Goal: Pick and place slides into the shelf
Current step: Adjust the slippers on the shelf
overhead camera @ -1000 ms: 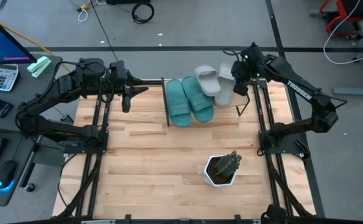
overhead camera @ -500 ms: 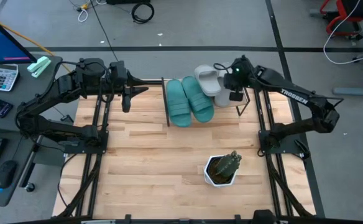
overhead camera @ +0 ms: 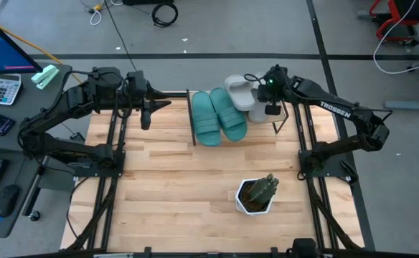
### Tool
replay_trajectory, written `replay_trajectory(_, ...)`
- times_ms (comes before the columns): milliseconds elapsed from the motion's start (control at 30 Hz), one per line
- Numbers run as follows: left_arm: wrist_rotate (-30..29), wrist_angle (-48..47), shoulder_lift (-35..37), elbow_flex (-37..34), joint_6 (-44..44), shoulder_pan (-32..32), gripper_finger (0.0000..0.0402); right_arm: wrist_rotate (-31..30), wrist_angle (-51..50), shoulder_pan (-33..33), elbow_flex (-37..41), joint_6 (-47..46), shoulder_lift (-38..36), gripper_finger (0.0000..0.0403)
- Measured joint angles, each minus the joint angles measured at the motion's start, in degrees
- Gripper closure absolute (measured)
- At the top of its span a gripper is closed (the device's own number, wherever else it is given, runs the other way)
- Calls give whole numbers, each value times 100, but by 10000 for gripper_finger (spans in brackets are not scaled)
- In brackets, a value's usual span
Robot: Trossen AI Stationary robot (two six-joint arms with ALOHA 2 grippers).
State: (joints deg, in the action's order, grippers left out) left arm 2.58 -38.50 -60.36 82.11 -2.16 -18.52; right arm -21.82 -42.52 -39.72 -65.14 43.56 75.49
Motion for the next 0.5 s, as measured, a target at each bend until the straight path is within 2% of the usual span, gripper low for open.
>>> replay_trajectory(67,1,2,0,0,-1,0,294,-21,-22,0,-1,106,1,378)
replay_trajectory(100,1,2,0,0,0,0,294,-24,-52,0,-4,177,-1,386)
replay_trajectory(267,1,-52,0,0,3,-2,294,-7,-100,0,-2,650,-67,394)
replay_trajectory(500,1,-81,-2,0,152,0,294,363,-134,-91,-2,1153,-399,394)
